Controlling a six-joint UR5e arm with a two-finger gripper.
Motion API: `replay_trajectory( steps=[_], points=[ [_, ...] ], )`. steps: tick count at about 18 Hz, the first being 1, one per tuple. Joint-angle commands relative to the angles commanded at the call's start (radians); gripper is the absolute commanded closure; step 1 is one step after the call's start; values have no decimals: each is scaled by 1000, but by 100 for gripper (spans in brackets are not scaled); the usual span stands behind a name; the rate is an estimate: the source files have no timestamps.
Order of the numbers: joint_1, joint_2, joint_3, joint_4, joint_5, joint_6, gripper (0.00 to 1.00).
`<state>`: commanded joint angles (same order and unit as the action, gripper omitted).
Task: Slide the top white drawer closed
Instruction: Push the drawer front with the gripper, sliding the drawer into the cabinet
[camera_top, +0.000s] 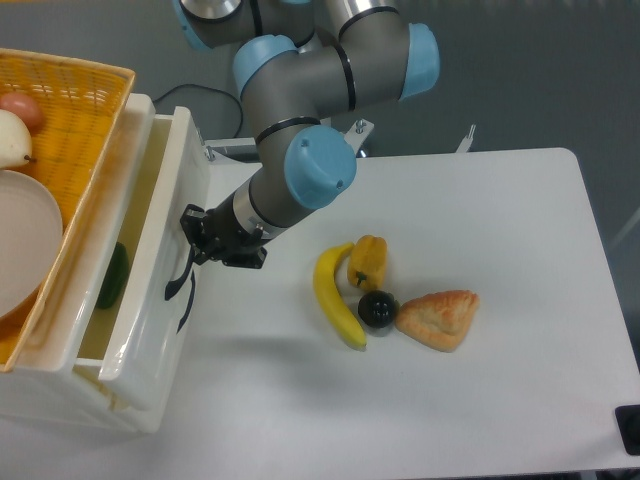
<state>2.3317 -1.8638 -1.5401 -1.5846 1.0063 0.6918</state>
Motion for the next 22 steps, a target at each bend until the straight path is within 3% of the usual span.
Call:
replay_trajectory(
  steps=[19, 22],
  points=[
    [-49, -2, -6, 5, -12, -15, 88],
    [-45, -3, -6, 32, -8, -17, 75]
  ],
)
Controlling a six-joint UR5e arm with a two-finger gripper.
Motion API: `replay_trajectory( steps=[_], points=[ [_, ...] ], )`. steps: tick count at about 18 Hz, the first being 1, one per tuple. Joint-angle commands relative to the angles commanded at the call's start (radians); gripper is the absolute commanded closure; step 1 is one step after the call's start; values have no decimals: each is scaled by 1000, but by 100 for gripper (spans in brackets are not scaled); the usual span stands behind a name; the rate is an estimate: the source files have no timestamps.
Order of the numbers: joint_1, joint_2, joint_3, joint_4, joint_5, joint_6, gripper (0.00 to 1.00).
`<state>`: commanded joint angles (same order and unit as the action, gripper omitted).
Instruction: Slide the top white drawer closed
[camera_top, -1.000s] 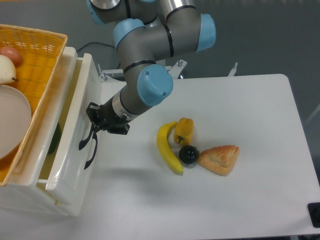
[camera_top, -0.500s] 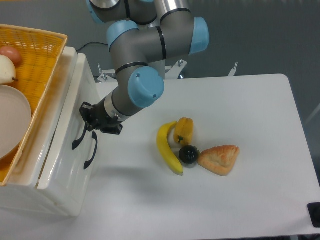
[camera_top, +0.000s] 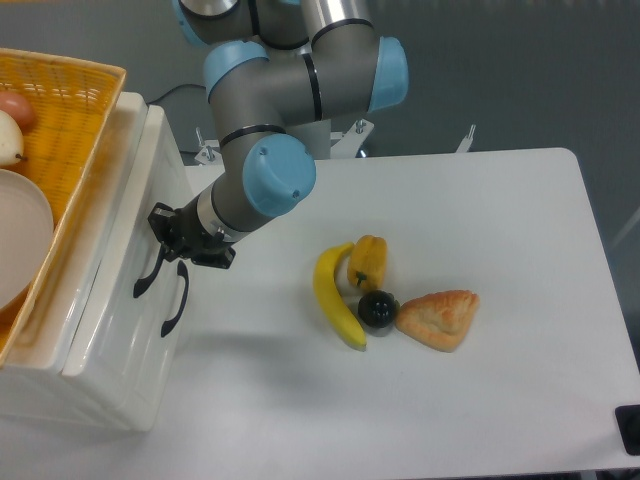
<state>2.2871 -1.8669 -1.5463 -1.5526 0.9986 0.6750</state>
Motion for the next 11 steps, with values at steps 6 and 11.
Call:
replay_trajectory(
  steps=[6, 11],
  points=[
    [115, 3, 15, 16, 66, 26, 45],
    [271, 0, 34, 71, 214, 165, 34]
  ],
)
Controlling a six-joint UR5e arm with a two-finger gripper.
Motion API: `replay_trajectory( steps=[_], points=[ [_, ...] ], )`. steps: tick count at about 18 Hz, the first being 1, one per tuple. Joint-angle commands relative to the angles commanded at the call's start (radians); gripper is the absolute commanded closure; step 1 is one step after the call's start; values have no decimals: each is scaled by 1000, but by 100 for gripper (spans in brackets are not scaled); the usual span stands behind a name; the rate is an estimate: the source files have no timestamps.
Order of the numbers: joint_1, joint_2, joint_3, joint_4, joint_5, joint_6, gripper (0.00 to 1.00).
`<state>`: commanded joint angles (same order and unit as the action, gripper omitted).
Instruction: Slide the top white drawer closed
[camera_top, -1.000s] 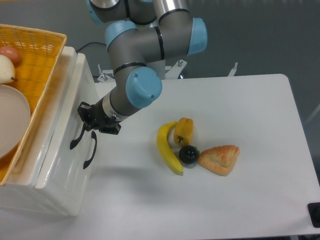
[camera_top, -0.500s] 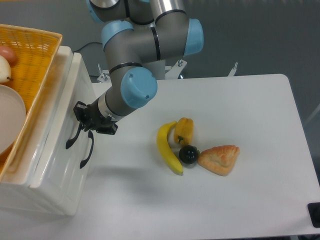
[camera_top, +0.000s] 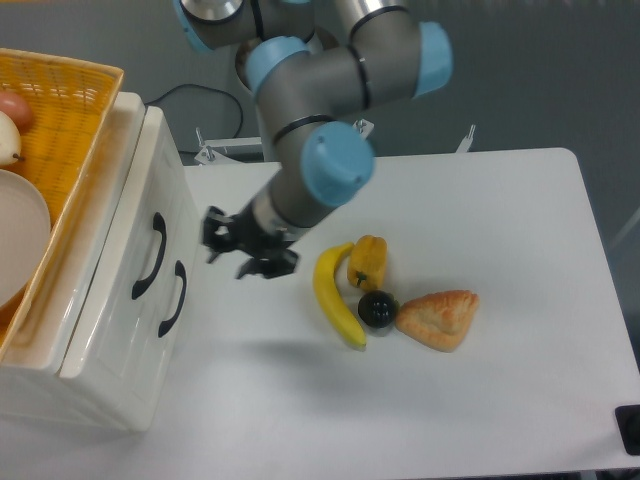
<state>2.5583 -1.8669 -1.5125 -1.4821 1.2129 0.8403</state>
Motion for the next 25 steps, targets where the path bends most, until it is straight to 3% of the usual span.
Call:
replay_trajectory(
  steps=[5, 8, 11, 15, 18, 23, 25],
  points=[
    [176, -5, 12, 98, 152, 268, 20],
    [221, -27, 29, 133, 241, 367, 0],
    [241, -60, 29, 230, 348, 382, 0],
    [279, -97, 29, 244, 356, 532, 0],
    [307, -147, 40, 247, 350, 550, 0],
    [307, -201, 52, 305, 350, 707, 0],
    [307, -212, 52, 333, 350, 712, 0]
  ],
)
